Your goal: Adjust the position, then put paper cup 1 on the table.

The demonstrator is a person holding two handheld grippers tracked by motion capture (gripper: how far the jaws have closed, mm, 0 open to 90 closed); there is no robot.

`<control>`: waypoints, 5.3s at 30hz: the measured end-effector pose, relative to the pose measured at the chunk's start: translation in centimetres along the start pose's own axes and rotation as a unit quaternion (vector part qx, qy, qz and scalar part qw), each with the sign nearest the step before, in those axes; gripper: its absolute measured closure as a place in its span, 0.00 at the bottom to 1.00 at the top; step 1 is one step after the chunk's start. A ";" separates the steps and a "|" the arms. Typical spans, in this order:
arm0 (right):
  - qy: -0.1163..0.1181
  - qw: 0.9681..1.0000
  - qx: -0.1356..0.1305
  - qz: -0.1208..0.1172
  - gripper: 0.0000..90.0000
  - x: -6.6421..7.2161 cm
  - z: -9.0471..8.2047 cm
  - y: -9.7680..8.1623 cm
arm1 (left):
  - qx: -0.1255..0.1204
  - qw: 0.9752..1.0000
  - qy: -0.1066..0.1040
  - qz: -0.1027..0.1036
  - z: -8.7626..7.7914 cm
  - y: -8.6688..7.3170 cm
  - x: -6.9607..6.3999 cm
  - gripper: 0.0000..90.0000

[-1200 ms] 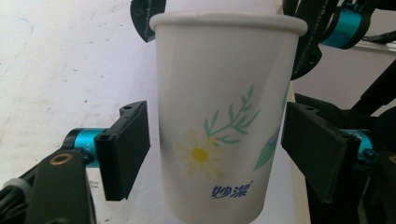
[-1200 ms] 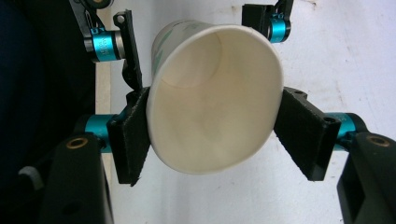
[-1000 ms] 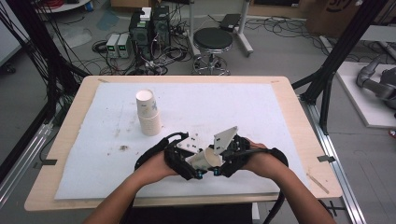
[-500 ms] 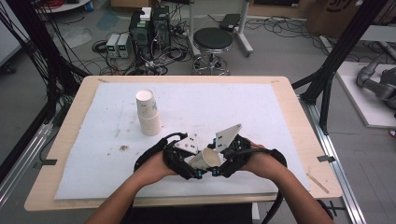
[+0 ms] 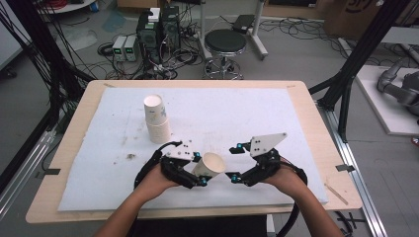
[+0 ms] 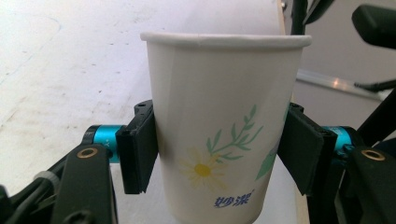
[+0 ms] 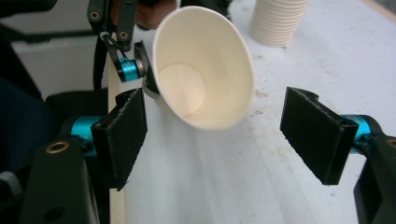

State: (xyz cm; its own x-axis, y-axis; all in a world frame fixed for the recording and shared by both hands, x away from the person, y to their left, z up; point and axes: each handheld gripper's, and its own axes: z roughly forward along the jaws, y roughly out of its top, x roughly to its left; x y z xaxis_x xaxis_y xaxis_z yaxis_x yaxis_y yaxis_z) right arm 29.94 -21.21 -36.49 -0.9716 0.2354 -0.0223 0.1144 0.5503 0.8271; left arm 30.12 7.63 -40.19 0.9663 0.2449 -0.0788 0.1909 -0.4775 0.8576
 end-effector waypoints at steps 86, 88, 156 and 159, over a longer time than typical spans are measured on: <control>-0.184 0.971 -0.106 0.110 0.26 -1.7 -4.2 -7.7 | -0.151 0.906 0.372 -0.135 -16.2 -15.0 7.3 0.36; -0.185 0.971 -0.106 0.110 0.26 -1.7 -4.2 -7.8 | -0.143 0.905 0.377 -0.138 -16.1 -14.9 7.3 0.37; -0.206 0.967 -0.083 0.126 0.26 -1.8 -4.7 -8.5 | -0.272 0.904 0.314 -0.100 -15.5 -9.2 0.4 0.18; -0.216 0.965 -0.076 0.127 0.26 -1.8 -4.8 -8.5 | -0.266 0.917 0.281 -0.092 -14.3 -8.9 0.6 0.17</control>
State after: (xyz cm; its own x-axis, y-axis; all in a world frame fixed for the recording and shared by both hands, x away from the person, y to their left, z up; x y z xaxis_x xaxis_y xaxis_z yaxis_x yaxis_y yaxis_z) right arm 29.73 -30.12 -40.81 -0.7352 0.6777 -0.0132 0.2741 0.3151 0.9086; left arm 26.49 24.08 -40.65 0.6560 0.7481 -0.1000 0.0857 0.0578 0.9946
